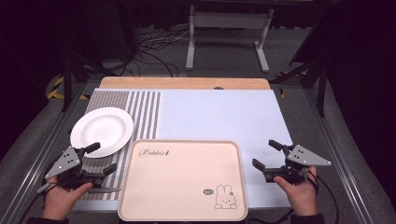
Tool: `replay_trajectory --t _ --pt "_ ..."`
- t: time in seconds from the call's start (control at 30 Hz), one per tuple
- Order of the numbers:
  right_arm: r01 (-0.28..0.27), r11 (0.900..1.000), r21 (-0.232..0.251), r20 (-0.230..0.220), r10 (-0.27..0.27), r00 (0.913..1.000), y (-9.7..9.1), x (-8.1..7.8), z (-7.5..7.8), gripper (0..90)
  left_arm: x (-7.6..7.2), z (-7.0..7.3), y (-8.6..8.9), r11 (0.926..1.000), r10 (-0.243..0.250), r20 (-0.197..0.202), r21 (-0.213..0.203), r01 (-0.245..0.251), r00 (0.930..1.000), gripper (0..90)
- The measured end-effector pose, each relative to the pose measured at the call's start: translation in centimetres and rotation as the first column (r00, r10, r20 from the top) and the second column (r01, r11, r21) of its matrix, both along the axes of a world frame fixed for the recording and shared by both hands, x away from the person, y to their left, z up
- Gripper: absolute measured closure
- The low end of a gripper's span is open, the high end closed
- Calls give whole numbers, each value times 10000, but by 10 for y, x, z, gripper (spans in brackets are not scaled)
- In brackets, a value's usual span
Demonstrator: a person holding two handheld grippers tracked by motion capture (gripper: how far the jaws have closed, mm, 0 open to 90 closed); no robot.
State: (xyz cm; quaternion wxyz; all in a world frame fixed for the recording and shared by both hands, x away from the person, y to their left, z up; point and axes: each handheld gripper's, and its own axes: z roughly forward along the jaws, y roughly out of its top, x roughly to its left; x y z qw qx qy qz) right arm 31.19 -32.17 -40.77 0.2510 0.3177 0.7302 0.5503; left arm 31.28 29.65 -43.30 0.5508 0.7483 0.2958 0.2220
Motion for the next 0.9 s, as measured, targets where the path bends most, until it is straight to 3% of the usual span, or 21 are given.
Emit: replay_trajectory --t 0.03,0.3,0.47,0.57,0.63,0.67,0.77,0.83,0.87,0.9 --pt "2 10000 39 -9 -2 10000 0 0 -1 61 -1 1 0 9999 11 -110 -170 -13 9999 51" --pt "-111 9999 40 -184 111 9998 1 0 -4 67 -2 2 4 9995 -53 -219 -304 46 9997 53" --pt "-208 9997 139 -178 211 9996 1 1 -3 72 1 2 4 9986 -362 -456 -394 344 9983 42" --pt "-231 9996 132 -191 233 9995 1 2 -3 73 1 3 4 9990 -450 -549 -71 447 9975 47" --pt "-244 9996 154 -184 247 9995 1 2 -2 73 1 6 3 9976 -498 -529 458 523 9974 57" --pt "-236 9996 167 -185 239 9995 1 2 -2 73 0 8 3 9942 -527 -512 914 573 9973 62" --pt "-287 9994 205 -216 291 9993 1 3 -2 73 -1 14 5 9855 -677 -745 1505 783 9949 75" --pt "-406 9989 220 -173 410 9990 2 2 -2 64 -1 17 6 9756 -945 -1105 1876 1141 9894 89" --pt "-557 9981 263 -146 561 9983 2 2 -2 64 -1 19 5 9685 -1374 -1576 1859 1660 9779 90" --pt "-557 9981 263 -146 561 9983 2 2 -2 64 -1 19 5 9685 -1374 -1576 1859 1660 9779 99"
